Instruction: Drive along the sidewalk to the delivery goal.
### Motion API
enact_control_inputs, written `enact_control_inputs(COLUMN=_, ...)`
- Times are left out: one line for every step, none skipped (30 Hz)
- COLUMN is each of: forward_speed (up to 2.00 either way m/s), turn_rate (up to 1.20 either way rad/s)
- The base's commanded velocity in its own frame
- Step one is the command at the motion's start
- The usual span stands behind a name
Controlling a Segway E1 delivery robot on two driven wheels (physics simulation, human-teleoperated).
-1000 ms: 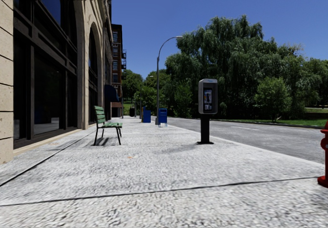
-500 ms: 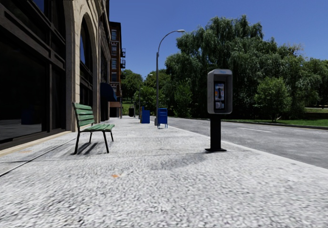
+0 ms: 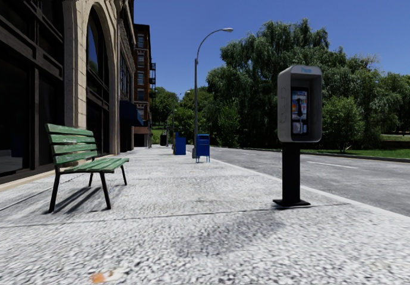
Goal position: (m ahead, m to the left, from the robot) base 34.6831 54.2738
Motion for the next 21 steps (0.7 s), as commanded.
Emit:
enact_control_inputs(forward_speed=2.00, turn_rate=0.00)
enact_control_inputs(forward_speed=2.00, turn_rate=0.00)
enact_control_inputs(forward_speed=2.00, turn_rate=0.00)
enact_control_inputs(forward_speed=2.00, turn_rate=0.00)
enact_control_inputs(forward_speed=2.00, turn_rate=0.05)
enact_control_inputs(forward_speed=2.00, turn_rate=0.11)
enact_control_inputs(forward_speed=2.00, turn_rate=0.11)
enact_control_inputs(forward_speed=2.00, turn_rate=0.16)
enact_control_inputs(forward_speed=2.00, turn_rate=0.22)
enact_control_inputs(forward_speed=2.00, turn_rate=0.31)
enact_control_inputs(forward_speed=2.00, turn_rate=0.34)
enact_control_inputs(forward_speed=2.00, turn_rate=0.34)
enact_control_inputs(forward_speed=2.00, turn_rate=0.34)
enact_control_inputs(forward_speed=2.00, turn_rate=0.35)
enact_control_inputs(forward_speed=2.00, turn_rate=0.35)
enact_control_inputs(forward_speed=2.00, turn_rate=0.35)
enact_control_inputs(forward_speed=2.00, turn_rate=0.35)
enact_control_inputs(forward_speed=2.00, turn_rate=0.35)
enact_control_inputs(forward_speed=2.00, turn_rate=0.35)
enact_control_inputs(forward_speed=2.00, turn_rate=0.35)
enact_control_inputs(forward_speed=2.00, turn_rate=0.35)
